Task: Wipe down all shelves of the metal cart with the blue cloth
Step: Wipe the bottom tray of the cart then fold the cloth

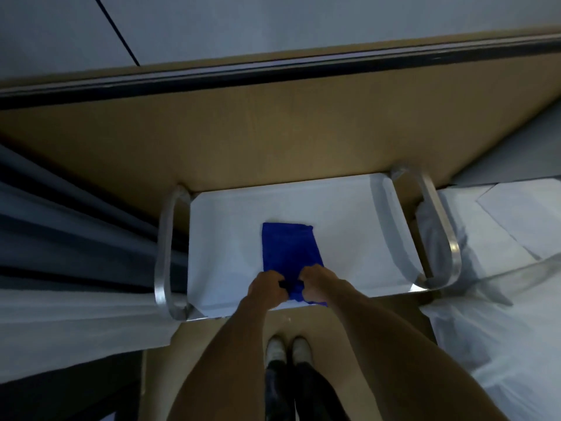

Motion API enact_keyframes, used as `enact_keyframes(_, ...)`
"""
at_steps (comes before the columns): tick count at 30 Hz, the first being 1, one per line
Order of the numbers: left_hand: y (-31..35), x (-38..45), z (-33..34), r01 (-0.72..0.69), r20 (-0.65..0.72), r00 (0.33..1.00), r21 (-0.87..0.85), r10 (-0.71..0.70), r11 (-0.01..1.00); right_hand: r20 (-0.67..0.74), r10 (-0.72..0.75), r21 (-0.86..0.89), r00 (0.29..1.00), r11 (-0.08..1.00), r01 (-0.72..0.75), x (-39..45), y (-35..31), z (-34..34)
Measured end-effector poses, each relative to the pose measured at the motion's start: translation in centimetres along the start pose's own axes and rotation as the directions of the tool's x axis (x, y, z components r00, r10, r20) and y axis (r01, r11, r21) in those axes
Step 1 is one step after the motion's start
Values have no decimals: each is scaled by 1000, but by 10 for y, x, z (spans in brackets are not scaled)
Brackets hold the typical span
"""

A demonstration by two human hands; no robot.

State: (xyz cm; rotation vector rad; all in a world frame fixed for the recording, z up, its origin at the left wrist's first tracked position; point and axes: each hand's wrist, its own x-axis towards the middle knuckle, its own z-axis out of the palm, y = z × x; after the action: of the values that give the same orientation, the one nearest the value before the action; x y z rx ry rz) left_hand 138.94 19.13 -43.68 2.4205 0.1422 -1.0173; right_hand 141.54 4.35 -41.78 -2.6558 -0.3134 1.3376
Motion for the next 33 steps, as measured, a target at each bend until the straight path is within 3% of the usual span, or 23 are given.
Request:
enact_keyframes(3, 3, 21, -22, 16, -60, 998, -84, -21, 996, -73, -1, -25, 997, 1000, -1, 20, -3, -32)
enact_keyframes(7, 14, 53, -58, 23, -215, 975, -195, -65, 981, -297, 59, -89, 953, 992, -89, 54, -16, -85)
enact_keyframes(10, 19, 71, -72, 5, -349, 930, -308, -118, 951, -436, 145, 46, 888, 989, -139, 75, -13, -85)
enact_keyframes(12, 16, 78, -73, 111, -346, 909, -336, -232, 935, -483, 242, 211, 841, 965, -157, 79, -8, -71)
enact_keyframes(16, -7, 81, -50, 382, -139, 885, -325, -443, 865, -296, 474, 436, 830, 840, -324, 82, 1, -28)
enact_keyframes(20, -25, 88, -17, 390, 20, 878, -607, -478, 692, -11, 636, 757, 772, 510, -409, 85, 11, 1)
enact_keyframes(25, -28, 97, -2, 371, 66, 860, -761, -506, 532, 157, 635, 915, 756, 195, -353, 94, 19, 6)
enact_keyframes(28, -21, 97, -5, 312, 58, 894, -793, -445, 524, 220, 568, 923, 793, 143, -358, 95, 16, 5)
enact_keyframes(33, -3, 85, -27, 283, 122, 920, -864, -373, 416, 220, 527, 955, 821, 56, -292, 85, 11, -11)
